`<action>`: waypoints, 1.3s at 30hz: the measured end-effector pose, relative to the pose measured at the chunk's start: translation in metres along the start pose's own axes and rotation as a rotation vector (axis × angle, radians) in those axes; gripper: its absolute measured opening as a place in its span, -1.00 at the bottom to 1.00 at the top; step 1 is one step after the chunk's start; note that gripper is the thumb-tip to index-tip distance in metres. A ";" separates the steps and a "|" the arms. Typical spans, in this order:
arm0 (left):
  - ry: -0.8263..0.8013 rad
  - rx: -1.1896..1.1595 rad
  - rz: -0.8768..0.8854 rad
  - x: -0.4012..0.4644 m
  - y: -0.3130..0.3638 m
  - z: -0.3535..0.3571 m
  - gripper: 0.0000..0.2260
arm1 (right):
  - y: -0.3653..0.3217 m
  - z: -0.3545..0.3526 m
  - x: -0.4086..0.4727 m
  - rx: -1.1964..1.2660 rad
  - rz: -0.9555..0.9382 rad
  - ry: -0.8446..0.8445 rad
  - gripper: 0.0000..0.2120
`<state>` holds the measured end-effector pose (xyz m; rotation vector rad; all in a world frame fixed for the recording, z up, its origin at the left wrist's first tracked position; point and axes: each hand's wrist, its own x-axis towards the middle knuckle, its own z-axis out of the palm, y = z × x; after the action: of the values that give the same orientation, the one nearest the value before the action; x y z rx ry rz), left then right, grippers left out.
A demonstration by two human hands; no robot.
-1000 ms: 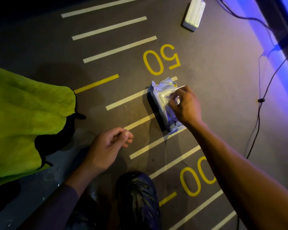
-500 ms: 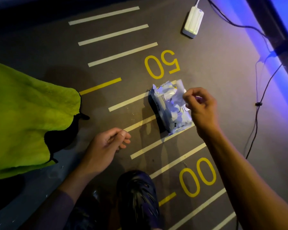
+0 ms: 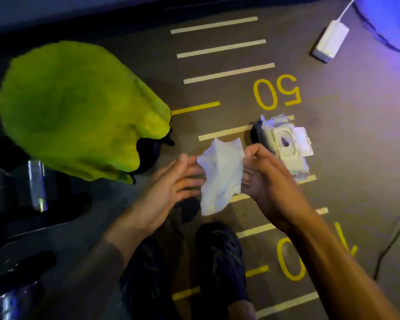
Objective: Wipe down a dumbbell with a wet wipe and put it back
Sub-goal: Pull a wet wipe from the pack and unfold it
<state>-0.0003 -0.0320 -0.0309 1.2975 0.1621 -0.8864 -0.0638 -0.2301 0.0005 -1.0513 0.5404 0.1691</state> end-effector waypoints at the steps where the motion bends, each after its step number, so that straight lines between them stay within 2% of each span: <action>1: -0.024 -0.053 -0.040 -0.004 -0.002 0.001 -0.59 | 0.003 0.004 -0.002 -0.001 0.010 -0.012 -0.82; 4: -0.033 -0.112 -0.053 -0.018 -0.010 0.004 -0.80 | 0.010 0.013 -0.011 -0.016 0.027 -0.050 -0.82; 8: 0.158 -0.106 0.043 -0.022 -0.017 -0.006 -0.93 | 0.022 0.015 -0.015 0.030 0.025 -0.055 -0.88; 11: 0.204 -0.066 0.098 -0.023 -0.018 -0.019 -0.78 | 0.039 0.020 -0.012 0.097 0.078 -0.078 -0.90; 14: 0.229 -0.122 0.125 -0.025 -0.011 -0.030 -0.88 | 0.056 0.030 -0.001 0.190 0.170 -0.082 -0.80; 17: 0.264 -0.114 0.140 -0.025 -0.011 -0.041 -0.80 | 0.066 0.041 0.014 0.135 0.231 -0.053 -0.69; 20: 0.294 -0.054 0.154 -0.031 -0.012 -0.051 -0.83 | 0.073 0.056 0.021 0.202 0.313 -0.022 -0.51; 24: 0.405 0.066 0.226 -0.055 -0.027 -0.065 -0.80 | 0.094 0.067 0.015 0.191 0.348 0.056 -0.48; 27: 0.485 0.041 0.257 -0.080 -0.035 -0.073 -0.83 | 0.106 0.070 0.003 0.154 0.347 0.067 -0.49; 30: 0.497 0.023 0.288 -0.107 -0.039 -0.082 -0.82 | 0.114 0.085 -0.007 0.145 0.305 0.021 -0.50; 33: 0.474 -0.073 0.253 -0.140 -0.034 -0.087 -0.85 | 0.111 0.100 -0.023 0.167 0.271 -0.096 -0.40; 35: 0.451 -0.180 0.261 -0.160 -0.029 -0.090 -0.91 | 0.107 0.104 -0.032 0.154 0.343 -0.213 -0.41; 38: 0.376 -0.220 0.266 -0.178 -0.031 -0.094 -0.76 | 0.115 0.101 -0.047 0.078 0.555 -0.247 -0.21; 39: 0.359 -0.215 0.256 -0.181 -0.031 -0.095 -0.73 | 0.117 0.102 -0.053 0.030 0.612 -0.260 -0.21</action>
<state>-0.1082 0.1375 0.0190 1.2328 0.3545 -0.4014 -0.1193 -0.0776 -0.0248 -0.7926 0.6117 0.8225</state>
